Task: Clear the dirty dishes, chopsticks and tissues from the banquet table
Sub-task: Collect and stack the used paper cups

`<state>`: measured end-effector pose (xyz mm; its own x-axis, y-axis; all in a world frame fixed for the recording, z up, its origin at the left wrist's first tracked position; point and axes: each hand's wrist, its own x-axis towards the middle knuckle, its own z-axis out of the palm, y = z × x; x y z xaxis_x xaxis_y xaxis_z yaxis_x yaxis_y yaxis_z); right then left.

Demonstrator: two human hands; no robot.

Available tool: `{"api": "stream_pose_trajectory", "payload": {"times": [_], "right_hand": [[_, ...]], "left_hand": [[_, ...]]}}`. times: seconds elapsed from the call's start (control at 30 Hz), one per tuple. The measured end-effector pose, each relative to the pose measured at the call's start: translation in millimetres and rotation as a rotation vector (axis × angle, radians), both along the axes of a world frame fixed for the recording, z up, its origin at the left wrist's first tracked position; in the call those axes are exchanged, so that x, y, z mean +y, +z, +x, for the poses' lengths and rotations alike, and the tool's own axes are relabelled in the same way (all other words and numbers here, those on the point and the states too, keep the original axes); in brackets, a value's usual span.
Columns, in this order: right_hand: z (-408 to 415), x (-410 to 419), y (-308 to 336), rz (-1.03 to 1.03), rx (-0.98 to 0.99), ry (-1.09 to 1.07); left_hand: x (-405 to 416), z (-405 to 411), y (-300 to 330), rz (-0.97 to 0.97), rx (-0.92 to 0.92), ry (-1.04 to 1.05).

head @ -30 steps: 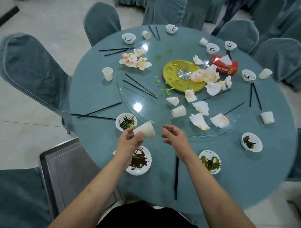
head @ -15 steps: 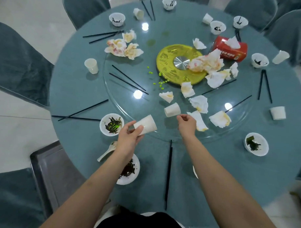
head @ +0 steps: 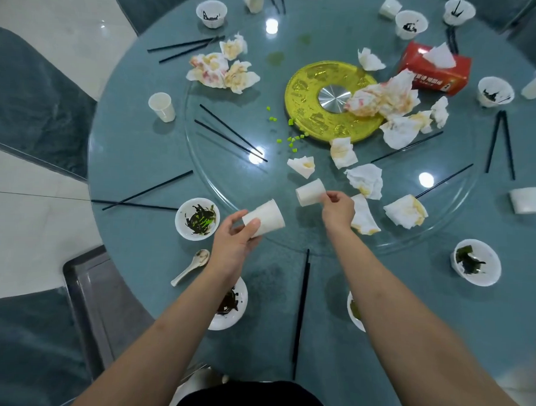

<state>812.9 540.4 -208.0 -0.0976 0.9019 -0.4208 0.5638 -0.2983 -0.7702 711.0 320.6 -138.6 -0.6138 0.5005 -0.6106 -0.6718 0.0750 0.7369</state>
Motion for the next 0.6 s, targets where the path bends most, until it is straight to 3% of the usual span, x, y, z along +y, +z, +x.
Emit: {"api": "stream_pose_trajectory", "payload": {"times": [0.3,0.6], "right_hand": [[11.8,-22.9,20.6,-0.107,0.279,0.063],[34.2,-67.9,58.1,-0.285,0.603,0.267]], "left_hand": [[-14.6,-0.8,7.0,-0.009,0.020,0.038],[-36.3,7.5,18.3,0.018,0.052,0.030]]}}
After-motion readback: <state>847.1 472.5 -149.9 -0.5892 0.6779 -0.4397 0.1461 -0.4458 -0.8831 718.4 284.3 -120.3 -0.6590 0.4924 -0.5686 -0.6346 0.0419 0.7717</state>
